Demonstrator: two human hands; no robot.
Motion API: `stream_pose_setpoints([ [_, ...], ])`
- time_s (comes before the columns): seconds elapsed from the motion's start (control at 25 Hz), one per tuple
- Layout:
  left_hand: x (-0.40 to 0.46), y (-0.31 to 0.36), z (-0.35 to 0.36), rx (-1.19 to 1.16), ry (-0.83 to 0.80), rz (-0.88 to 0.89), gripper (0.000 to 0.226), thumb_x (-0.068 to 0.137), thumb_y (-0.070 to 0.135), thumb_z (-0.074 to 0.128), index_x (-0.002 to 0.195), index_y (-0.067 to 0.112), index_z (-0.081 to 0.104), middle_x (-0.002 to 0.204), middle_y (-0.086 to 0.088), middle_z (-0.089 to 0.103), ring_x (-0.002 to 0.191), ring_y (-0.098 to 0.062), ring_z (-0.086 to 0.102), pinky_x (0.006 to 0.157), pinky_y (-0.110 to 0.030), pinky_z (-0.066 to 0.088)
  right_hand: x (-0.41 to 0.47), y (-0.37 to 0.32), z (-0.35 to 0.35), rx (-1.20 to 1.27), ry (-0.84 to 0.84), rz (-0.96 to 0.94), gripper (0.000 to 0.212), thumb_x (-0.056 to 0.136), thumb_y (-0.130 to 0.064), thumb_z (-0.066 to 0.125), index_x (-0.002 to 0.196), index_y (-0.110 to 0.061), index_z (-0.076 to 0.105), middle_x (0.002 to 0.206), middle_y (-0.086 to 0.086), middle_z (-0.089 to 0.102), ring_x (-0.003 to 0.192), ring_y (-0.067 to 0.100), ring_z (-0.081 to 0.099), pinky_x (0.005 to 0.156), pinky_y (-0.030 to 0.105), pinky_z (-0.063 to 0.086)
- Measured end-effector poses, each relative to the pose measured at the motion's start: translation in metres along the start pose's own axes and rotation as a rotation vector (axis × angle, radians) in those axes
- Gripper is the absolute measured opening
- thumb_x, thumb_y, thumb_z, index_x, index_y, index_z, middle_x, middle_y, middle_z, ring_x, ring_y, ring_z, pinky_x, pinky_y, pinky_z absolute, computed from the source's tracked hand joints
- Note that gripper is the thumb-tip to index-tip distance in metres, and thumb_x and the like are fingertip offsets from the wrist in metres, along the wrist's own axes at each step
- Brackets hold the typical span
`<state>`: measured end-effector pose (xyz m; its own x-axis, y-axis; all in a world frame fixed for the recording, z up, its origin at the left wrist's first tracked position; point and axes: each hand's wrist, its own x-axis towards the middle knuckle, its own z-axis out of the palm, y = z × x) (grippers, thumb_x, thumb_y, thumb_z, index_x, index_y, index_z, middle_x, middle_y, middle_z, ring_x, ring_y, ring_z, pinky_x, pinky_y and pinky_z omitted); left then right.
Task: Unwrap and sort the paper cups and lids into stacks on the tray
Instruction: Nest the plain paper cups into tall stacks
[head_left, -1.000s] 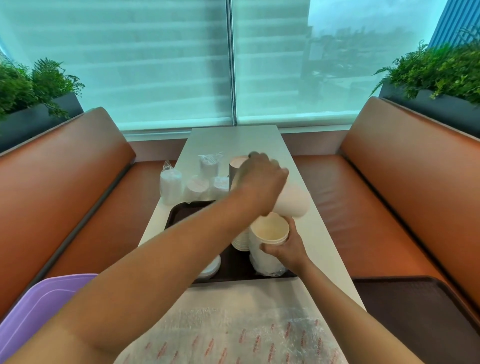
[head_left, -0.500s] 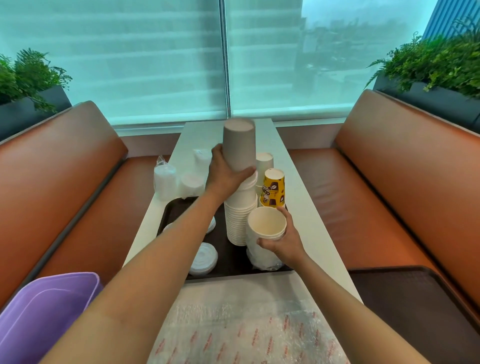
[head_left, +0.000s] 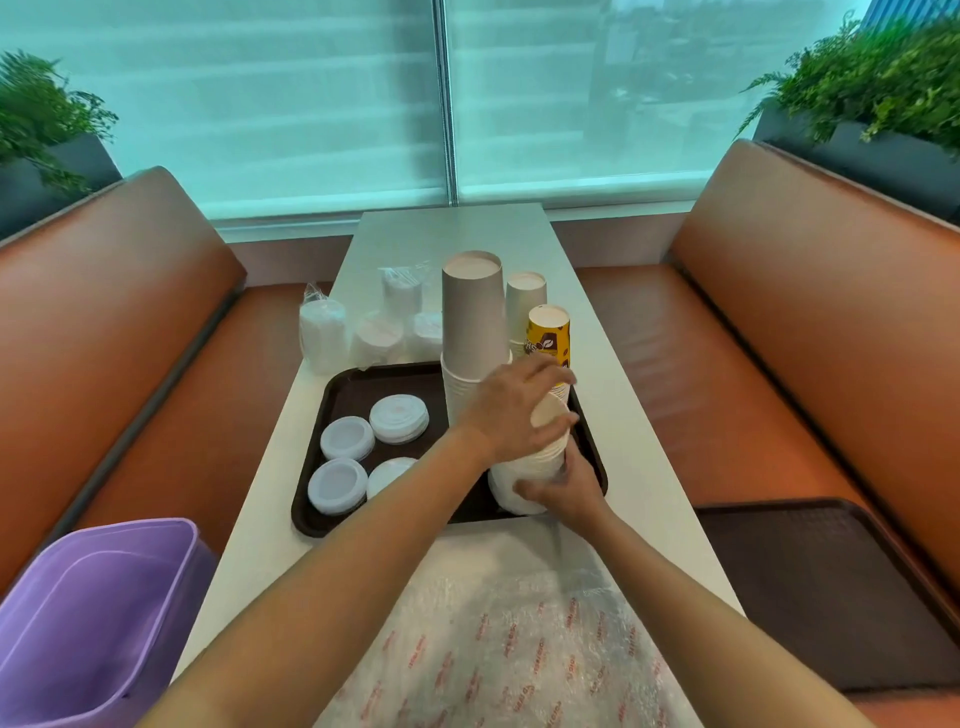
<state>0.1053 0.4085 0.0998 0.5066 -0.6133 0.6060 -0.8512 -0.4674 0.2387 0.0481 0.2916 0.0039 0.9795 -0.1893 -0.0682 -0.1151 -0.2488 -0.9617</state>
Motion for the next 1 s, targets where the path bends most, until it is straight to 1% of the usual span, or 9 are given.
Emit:
stream_pose_setpoints([
  [0.08,0.005,0.006,0.003,0.075,-0.447,-0.144,0.063,0.082,0.049,0.062,0.137,0.024,0.044,0.144,-0.006,0.040,0.132,-0.025,0.038,0.107,-0.047,0.035,-0.003,0.008,0.002,-0.018,-0.011,0.043,0.080,0.061,-0.024,0.082,0.129,-0.024,0.039,0.115,-0.002,0.057,0.105,0.016,0.055,0.079,0.020,0.046],
  [0.16,0.007,0.001,0.005,0.186,-0.639,-0.201,0.076,0.081,0.056,0.060,0.145,0.032,0.027,0.154,-0.003,0.024,0.140,-0.026,0.024,0.113,-0.047,0.026,-0.002,0.006,0.001,-0.010,-0.033,0.026,0.089,0.061,-0.024,0.085,0.134,-0.022,0.036,0.122,-0.002,0.055,0.114,0.018,0.053,0.087,0.023,0.047],
  [0.24,0.006,-0.004,0.007,0.207,-0.718,-0.218,0.077,0.082,0.054,0.059,0.147,0.033,0.022,0.155,-0.003,0.022,0.140,-0.028,0.025,0.112,-0.048,0.029,-0.002,0.002,0.002,0.016,-0.018,-0.017,0.112,0.051,-0.039,0.084,0.145,-0.026,0.024,0.140,-0.001,0.045,0.128,0.017,0.044,0.103,0.035,0.043],
  [0.32,0.007,-0.007,0.008,0.189,-0.714,-0.249,0.076,0.081,0.052,0.061,0.146,0.032,0.025,0.151,-0.004,0.029,0.135,-0.029,0.033,0.108,-0.046,0.036,-0.002,-0.008,0.004,0.035,0.005,-0.064,0.118,0.051,-0.044,0.082,0.148,-0.028,0.018,0.147,-0.002,0.037,0.133,0.015,0.038,0.109,0.037,0.037],
  [0.52,0.010,-0.008,0.007,0.237,-0.720,-0.257,0.075,0.081,0.060,0.056,0.144,0.032,0.027,0.147,-0.004,0.035,0.129,-0.029,0.039,0.103,-0.045,0.040,0.001,-0.017,0.014,0.099,0.072,-0.091,0.111,0.053,-0.049,0.078,0.146,-0.019,0.026,0.136,0.001,0.048,0.127,0.018,0.047,0.105,0.043,0.044],
  [0.64,0.008,-0.008,0.005,0.287,-0.695,-0.227,0.072,0.083,0.060,0.052,0.144,0.030,0.028,0.145,-0.004,0.037,0.127,-0.029,0.040,0.102,-0.044,0.041,0.003,-0.014,0.015,0.096,0.062,-0.105,0.108,0.055,-0.049,0.079,0.145,-0.021,0.027,0.135,0.000,0.050,0.126,0.018,0.048,0.104,0.044,0.044],
  [0.72,0.009,-0.007,0.004,0.319,-0.692,-0.211,0.069,0.086,0.061,0.048,0.144,0.030,0.028,0.146,-0.004,0.036,0.127,-0.029,0.040,0.103,-0.044,0.040,0.004,-0.013,0.015,0.085,0.065,-0.103,0.104,0.056,-0.050,0.079,0.144,-0.024,0.029,0.133,-0.003,0.051,0.124,0.015,0.049,0.102,0.038,0.046],
  [0.88,0.023,0.003,-0.007,0.387,-0.625,-0.151,0.066,0.085,0.061,0.048,0.141,0.031,0.032,0.141,-0.004,0.041,0.120,-0.028,0.045,0.098,-0.042,0.040,0.007,-0.015,0.011,0.083,0.073,-0.113,0.087,0.060,-0.033,0.082,0.133,-0.030,0.034,0.114,-0.018,0.054,0.104,0.002,0.055,0.080,0.004,0.044],
  [1.0,0.039,0.013,-0.026,0.409,-0.605,-0.115,0.066,0.081,0.060,0.055,0.137,0.031,0.037,0.134,-0.004,0.044,0.112,-0.027,0.049,0.089,-0.039,0.044,0.008,-0.017,0.008,0.061,0.085,-0.108,0.089,0.054,-0.039,0.078,0.132,-0.030,0.036,0.108,-0.020,0.052,0.097,-0.001,0.053,0.072,0.003,0.041],
])
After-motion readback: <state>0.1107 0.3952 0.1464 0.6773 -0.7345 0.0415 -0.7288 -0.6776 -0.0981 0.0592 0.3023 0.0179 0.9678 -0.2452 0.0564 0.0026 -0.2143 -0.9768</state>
